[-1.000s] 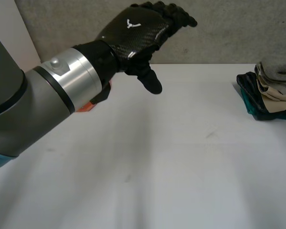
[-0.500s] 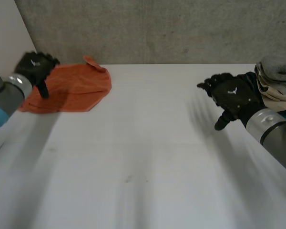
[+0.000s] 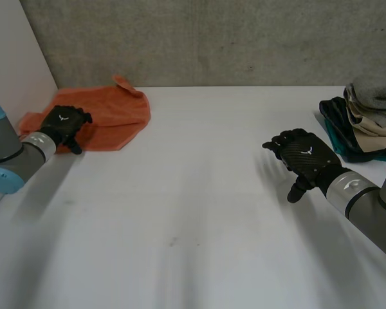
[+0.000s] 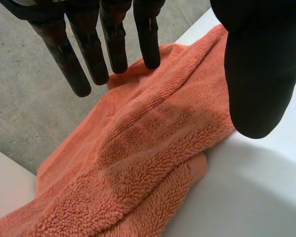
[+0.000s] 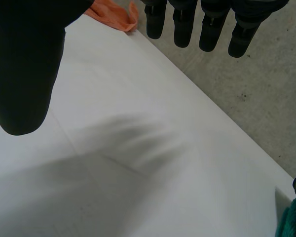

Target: Fold the laundry.

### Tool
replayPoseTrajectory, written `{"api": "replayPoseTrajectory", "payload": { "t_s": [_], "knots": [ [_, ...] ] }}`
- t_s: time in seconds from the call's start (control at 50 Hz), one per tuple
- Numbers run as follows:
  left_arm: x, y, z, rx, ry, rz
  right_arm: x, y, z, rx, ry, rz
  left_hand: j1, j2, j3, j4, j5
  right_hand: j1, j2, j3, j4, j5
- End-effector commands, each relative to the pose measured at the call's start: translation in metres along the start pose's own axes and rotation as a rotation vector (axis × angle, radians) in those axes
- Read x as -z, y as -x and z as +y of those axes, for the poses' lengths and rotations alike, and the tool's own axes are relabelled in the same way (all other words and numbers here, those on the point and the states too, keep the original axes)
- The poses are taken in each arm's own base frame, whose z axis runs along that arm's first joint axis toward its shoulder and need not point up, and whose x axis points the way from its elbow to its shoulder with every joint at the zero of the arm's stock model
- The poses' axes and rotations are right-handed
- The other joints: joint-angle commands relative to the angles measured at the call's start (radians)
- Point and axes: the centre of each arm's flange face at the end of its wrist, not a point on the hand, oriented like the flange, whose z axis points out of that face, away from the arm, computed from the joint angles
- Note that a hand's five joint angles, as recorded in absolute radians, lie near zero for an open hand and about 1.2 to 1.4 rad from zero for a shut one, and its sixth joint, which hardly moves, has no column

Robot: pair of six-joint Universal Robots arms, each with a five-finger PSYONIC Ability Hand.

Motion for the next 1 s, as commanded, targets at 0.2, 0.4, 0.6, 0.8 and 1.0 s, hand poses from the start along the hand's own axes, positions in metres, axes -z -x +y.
{"api": "replayPoseTrajectory", "payload": {
  "t_s": [0.2, 0.4, 0.6, 0.8, 1.0],
  "knots": [
    [-0.013, 0.001, 0.019, -0.014, -0.006, -0.019, -0.005, 0.000, 0.006, 0.001, 0.005, 0.001, 0.102, 0.103, 0.102, 0.100, 0.097, -0.049, -0.034, -0.035, -0.037, -0.049],
    [-0.020, 0.006, 0.023, -0.025, -0.019, -0.045, -0.006, 0.001, 0.009, -0.001, 0.010, -0.002, 0.187, 0.188, 0.187, 0.185, 0.182, -0.049, -0.034, -0.035, -0.037, -0.049],
    [-0.026, 0.008, 0.021, -0.045, -0.057, -0.066, -0.008, 0.001, 0.012, -0.003, 0.017, -0.004, 0.243, 0.244, 0.243, 0.241, 0.238, -0.049, -0.034, -0.035, -0.037, -0.049],
    [-0.030, 0.006, 0.029, -0.048, -0.059, -0.069, -0.009, 0.002, 0.014, -0.004, 0.019, -0.005, 0.240, 0.241, 0.240, 0.238, 0.235, -0.049, -0.034, -0.035, -0.037, -0.049],
    [-0.036, 0.013, 0.023, -0.073, -0.086, -0.139, -0.011, 0.001, 0.015, -0.005, 0.021, -0.005, 0.959, 0.960, 0.959, 0.957, 0.954, -0.049, -0.034, -0.035, -0.037, -0.049]
  ]
}}
